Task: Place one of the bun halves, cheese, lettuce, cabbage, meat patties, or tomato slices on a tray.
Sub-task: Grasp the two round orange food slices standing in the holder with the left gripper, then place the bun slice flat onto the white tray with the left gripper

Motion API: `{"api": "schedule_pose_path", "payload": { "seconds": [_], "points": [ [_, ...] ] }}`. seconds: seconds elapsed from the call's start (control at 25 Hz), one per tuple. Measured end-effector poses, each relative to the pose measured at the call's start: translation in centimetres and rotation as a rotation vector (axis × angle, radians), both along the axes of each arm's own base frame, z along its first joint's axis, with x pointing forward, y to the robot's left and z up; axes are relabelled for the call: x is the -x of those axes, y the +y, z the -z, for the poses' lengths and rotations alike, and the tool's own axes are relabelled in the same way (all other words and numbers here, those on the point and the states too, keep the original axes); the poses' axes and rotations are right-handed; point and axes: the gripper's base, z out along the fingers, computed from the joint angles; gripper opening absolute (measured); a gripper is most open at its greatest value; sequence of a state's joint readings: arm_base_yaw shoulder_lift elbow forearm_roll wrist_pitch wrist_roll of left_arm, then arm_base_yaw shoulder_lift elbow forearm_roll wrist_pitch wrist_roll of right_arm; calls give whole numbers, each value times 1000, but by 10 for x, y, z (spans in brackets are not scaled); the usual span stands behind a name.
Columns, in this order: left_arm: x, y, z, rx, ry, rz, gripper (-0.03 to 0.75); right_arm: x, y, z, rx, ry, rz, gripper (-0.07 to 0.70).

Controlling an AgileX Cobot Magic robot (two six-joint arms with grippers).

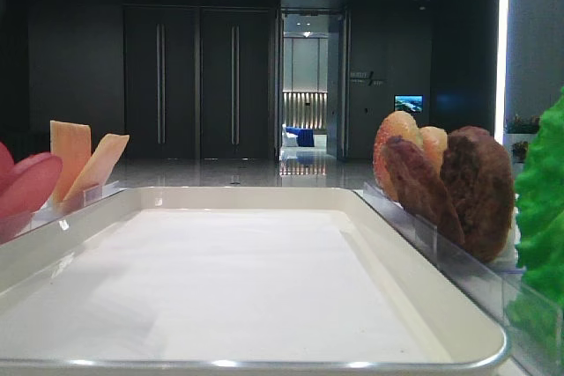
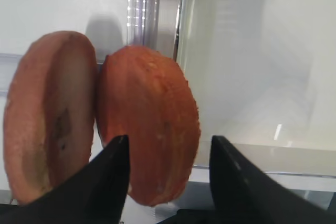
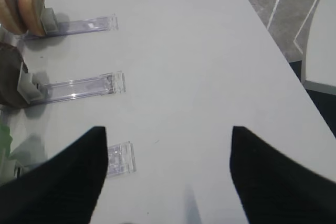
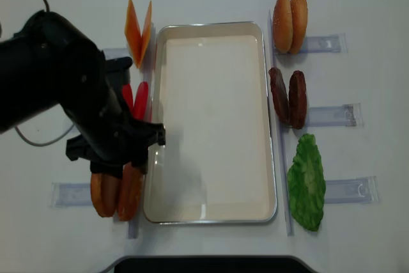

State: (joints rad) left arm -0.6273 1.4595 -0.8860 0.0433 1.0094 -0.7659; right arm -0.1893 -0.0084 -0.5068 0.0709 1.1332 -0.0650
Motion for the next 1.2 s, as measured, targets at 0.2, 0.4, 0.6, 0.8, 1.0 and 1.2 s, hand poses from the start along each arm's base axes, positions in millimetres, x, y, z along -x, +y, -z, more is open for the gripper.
{"api": "schedule_pose_path", "payload": {
  "seconds": [0.2,0.4,0.6,0.8,1.0,1.2],
  "points": [
    [-7,-5,17,-23,39,23,381,0,0,0,0,0,0,472],
    [-7,-7,30,-65,100,58,338,0,0,0,0,0,0,472],
    [-2,-8,26,-106,89,110,158,0,0,0,0,0,0,472],
    [-2,-9,0,-70,47,105,146,0,0,0,0,0,0,472],
    [-11,-19,-47,14,-57,101,124,0,0,0,0,0,0,472],
    [-23,-24,-67,44,-167,117,124,0,0,0,0,0,0,472]
  ]
}}
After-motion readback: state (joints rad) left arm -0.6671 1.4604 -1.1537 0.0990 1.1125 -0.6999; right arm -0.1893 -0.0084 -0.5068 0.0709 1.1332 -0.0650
